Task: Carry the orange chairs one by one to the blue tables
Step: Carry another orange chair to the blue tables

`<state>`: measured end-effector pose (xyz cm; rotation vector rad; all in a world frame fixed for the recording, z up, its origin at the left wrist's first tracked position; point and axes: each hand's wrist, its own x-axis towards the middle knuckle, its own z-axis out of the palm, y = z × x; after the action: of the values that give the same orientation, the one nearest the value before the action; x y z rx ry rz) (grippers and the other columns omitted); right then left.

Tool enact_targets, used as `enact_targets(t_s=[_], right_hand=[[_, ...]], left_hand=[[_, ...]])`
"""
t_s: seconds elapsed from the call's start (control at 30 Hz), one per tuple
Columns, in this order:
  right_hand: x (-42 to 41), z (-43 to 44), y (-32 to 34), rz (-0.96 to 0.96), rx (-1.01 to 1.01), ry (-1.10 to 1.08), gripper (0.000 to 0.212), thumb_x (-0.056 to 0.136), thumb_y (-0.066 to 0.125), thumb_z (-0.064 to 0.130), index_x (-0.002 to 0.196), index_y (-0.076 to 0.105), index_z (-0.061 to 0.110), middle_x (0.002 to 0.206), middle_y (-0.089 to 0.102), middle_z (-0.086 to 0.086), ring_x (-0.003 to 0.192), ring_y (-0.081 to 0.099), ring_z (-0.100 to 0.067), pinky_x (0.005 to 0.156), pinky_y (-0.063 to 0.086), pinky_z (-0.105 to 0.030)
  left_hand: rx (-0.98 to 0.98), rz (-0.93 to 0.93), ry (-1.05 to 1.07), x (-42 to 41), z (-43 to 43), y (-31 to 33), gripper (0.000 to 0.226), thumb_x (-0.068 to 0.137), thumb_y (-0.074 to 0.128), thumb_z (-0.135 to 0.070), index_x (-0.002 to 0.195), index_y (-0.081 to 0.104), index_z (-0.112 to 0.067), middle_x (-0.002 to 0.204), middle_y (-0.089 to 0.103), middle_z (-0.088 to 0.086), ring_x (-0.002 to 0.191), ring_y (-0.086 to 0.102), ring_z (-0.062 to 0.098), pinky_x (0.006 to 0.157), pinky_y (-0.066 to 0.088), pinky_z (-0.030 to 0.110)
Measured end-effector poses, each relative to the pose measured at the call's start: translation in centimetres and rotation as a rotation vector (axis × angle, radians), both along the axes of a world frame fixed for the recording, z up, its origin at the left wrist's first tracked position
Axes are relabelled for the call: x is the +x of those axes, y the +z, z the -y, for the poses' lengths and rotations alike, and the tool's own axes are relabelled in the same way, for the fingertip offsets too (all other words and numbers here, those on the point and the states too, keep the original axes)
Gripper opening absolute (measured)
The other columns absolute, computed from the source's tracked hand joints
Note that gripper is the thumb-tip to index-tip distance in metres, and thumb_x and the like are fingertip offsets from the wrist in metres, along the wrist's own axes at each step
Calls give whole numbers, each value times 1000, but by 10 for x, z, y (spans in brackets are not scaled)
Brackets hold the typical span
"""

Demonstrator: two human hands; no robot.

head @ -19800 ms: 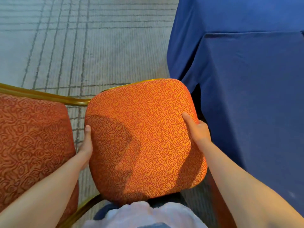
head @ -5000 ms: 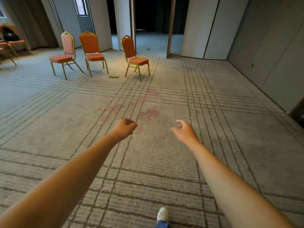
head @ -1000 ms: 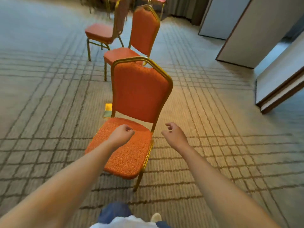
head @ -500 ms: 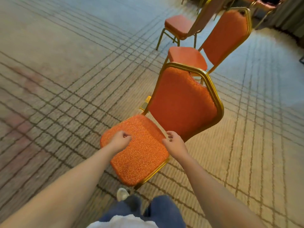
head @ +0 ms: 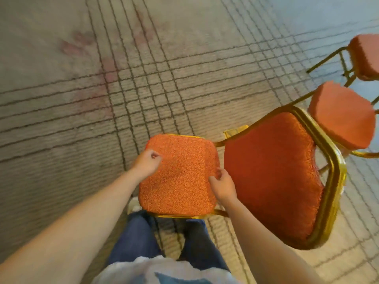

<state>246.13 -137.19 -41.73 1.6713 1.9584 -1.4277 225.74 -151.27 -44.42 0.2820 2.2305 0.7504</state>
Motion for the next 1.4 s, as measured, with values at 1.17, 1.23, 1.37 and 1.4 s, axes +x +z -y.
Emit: enact_targets(t_s=[1.17,1.23,1.37,1.4], right_hand=[[-17,-75,-258,134,-35,-164,59,76,58,27,134,48,17,129,58,-9,119,56,-28,104,43,-50],[-20,-76,-266,136,-24,-178,62,81,60,28,140,43,15,135,55,-9,124,53,-29,107,40,-48],[-25,-79,-287,162,-31,-329,61,95,53,39,147,33,14,145,46,-12,131,46,-33,110,36,-44],[-24,-82,-296,169,-31,-363,58,97,48,43,146,35,13,144,47,-13,131,46,-33,110,35,-43]], left_hand=[[-175,51,566,-21,28,-265,40,91,60,-27,124,55,-4,120,62,20,109,59,34,95,44,41],[-170,32,562,-20,27,-269,41,94,57,-31,125,55,-4,121,62,20,111,59,34,96,44,41],[-203,54,568,-23,25,-277,50,94,53,-46,123,58,-5,123,62,17,113,58,33,93,42,37],[-225,68,578,-24,25,-279,56,93,52,-52,124,58,-5,124,61,18,114,57,34,93,42,37]])
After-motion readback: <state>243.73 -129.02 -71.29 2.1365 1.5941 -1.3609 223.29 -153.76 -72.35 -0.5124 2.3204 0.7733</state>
